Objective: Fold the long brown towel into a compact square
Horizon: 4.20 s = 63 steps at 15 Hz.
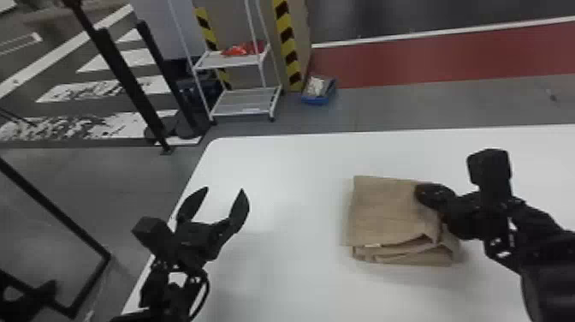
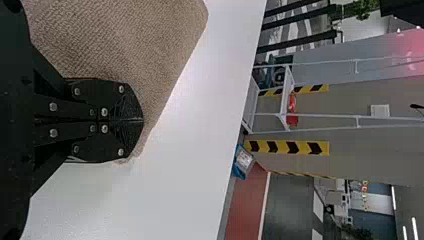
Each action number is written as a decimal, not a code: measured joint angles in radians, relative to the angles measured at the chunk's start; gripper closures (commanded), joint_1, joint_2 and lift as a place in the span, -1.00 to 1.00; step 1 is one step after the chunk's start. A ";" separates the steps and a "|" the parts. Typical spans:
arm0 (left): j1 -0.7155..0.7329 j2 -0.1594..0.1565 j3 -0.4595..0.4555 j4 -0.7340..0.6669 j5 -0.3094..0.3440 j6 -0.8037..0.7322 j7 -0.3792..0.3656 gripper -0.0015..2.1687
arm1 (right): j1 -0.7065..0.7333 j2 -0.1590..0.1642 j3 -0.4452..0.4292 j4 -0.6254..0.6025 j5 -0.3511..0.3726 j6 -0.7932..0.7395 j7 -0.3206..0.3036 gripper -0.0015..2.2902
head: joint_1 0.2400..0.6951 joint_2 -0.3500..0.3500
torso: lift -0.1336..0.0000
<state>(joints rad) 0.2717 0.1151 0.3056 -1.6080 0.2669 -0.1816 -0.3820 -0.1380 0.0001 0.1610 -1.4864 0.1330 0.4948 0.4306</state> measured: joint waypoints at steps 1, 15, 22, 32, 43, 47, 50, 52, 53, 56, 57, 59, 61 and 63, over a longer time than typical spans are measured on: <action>0.000 0.001 0.000 0.000 0.000 0.000 0.000 -0.92 | 0.007 0.000 -0.006 -0.007 -0.004 -0.018 -0.003 0.79 | 1.00 0.85 | -0.87; 0.004 0.006 0.005 -0.001 0.005 -0.009 -0.001 -0.92 | 0.448 -0.049 0.036 -0.433 -0.001 -0.121 0.014 0.79 | 1.00 1.00 | -0.87; 0.005 0.008 0.001 -0.004 0.005 -0.009 -0.001 -0.92 | 0.510 -0.049 -0.038 -0.487 -0.103 -0.342 0.016 0.74 | 1.00 0.98 | -0.87; 0.042 -0.008 -0.013 -0.044 0.006 -0.027 0.004 -0.92 | 0.555 -0.011 0.091 -0.472 -0.064 -0.613 -0.483 -0.82 | 1.00 0.86 | -0.87; 0.121 -0.019 0.020 -0.158 0.017 0.024 0.148 -0.93 | 0.595 -0.005 -0.038 -0.522 -0.048 -0.507 -0.363 -0.85 | 1.00 0.88 | -0.87; 0.126 -0.022 0.001 -0.157 0.009 0.016 0.149 -0.93 | 0.606 -0.005 -0.060 -0.518 -0.065 -0.532 -0.350 -0.85 | 1.00 0.80 | -0.87; 0.127 -0.021 0.001 -0.160 0.009 0.017 0.149 -0.93 | 0.609 -0.005 -0.064 -0.516 -0.073 -0.534 -0.350 -0.85 | 1.00 0.79 | -0.87; 0.126 -0.020 -0.001 -0.160 0.009 0.018 0.149 -0.93 | 0.609 -0.005 -0.064 -0.515 -0.076 -0.535 -0.349 -0.85 | 1.00 0.79 | -0.87; 0.125 -0.020 -0.002 -0.161 0.009 0.018 0.148 -0.93 | 0.609 -0.005 -0.064 -0.515 -0.076 -0.535 -0.350 -0.85 | 1.00 0.78 | -0.87; 0.123 -0.020 -0.004 -0.160 0.009 0.021 0.147 -0.93 | 0.609 -0.005 -0.064 -0.517 -0.077 -0.534 -0.350 -0.85 | 1.00 0.78 | -0.87; 0.122 -0.020 -0.004 -0.160 0.008 0.021 0.147 -0.93 | 0.609 -0.005 -0.063 -0.518 -0.077 -0.534 -0.350 -0.85 | 1.00 0.78 | -0.87; 0.121 -0.020 -0.005 -0.160 0.008 0.023 0.147 -0.93 | 0.609 -0.005 -0.063 -0.518 -0.078 -0.533 -0.350 -0.85 | 1.00 0.78 | -0.87; 0.120 -0.020 -0.005 -0.159 0.007 0.025 0.148 -0.93 | 0.610 -0.005 -0.063 -0.519 -0.078 -0.533 -0.350 -0.85 | 1.00 0.78 | -0.87; 0.119 -0.020 -0.007 -0.159 0.006 0.027 0.148 -0.93 | 0.610 -0.005 -0.062 -0.520 -0.080 -0.533 -0.349 -0.85 | 1.00 0.77 | -0.87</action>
<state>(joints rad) 0.3912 0.0951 0.2989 -1.7671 0.2727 -0.1550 -0.2343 0.4724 -0.0046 0.0992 -2.0063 0.0526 -0.0386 0.0811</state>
